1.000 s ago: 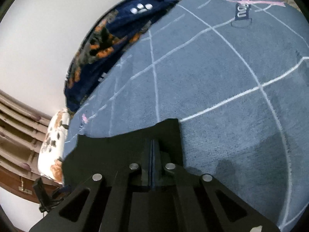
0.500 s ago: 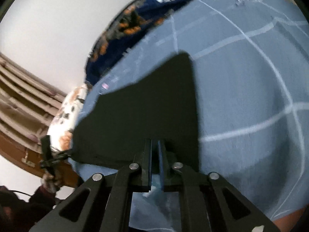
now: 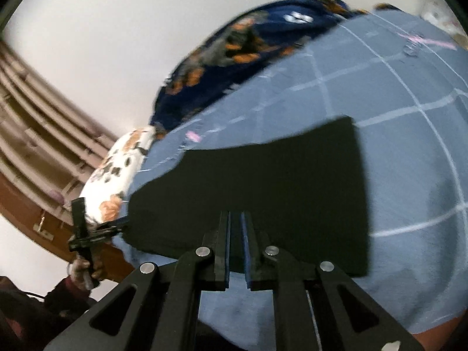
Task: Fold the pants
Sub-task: 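Fold the hems up onto the trousers with the right gripper and release, then grasp the edge of the folded black trousers with the left gripper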
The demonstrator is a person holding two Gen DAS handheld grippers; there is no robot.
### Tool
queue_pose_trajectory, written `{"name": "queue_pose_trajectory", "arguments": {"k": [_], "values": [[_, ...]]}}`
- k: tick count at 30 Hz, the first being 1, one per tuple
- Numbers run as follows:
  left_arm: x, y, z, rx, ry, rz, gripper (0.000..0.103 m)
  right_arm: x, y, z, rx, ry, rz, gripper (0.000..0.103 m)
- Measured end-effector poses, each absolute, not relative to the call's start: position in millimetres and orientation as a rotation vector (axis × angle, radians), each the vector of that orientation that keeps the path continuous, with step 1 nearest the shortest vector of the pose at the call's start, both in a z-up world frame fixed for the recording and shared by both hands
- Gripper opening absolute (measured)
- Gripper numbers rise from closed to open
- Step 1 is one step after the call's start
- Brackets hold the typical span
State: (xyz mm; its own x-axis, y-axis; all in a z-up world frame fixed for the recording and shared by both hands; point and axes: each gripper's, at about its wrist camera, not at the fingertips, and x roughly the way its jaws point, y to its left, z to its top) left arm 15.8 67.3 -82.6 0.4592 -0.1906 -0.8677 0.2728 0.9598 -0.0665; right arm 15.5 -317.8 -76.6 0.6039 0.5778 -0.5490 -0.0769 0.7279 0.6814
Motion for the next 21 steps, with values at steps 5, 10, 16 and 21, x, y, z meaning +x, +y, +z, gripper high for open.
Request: {"name": "queue_pose_trajectory", "arguments": {"k": [5,10,16,21], "values": [[14,66,-78,0.114,1.034,-0.268,0.076,20,-280,-61,0.682,0.801,0.468,0.03],[13,64,-76,0.136,1.022,-0.257,0.076,20,-252,-59,0.708,0.782,0.502,0.037],[12,62,-74,0.16,1.011,-0.244,0.076,18,-240,-60,0.688,0.77,0.485,0.055],[12,60,-74,0.176,1.011,-0.23,0.076,19,-245,-69,0.738,0.793,0.477,0.059]]}}
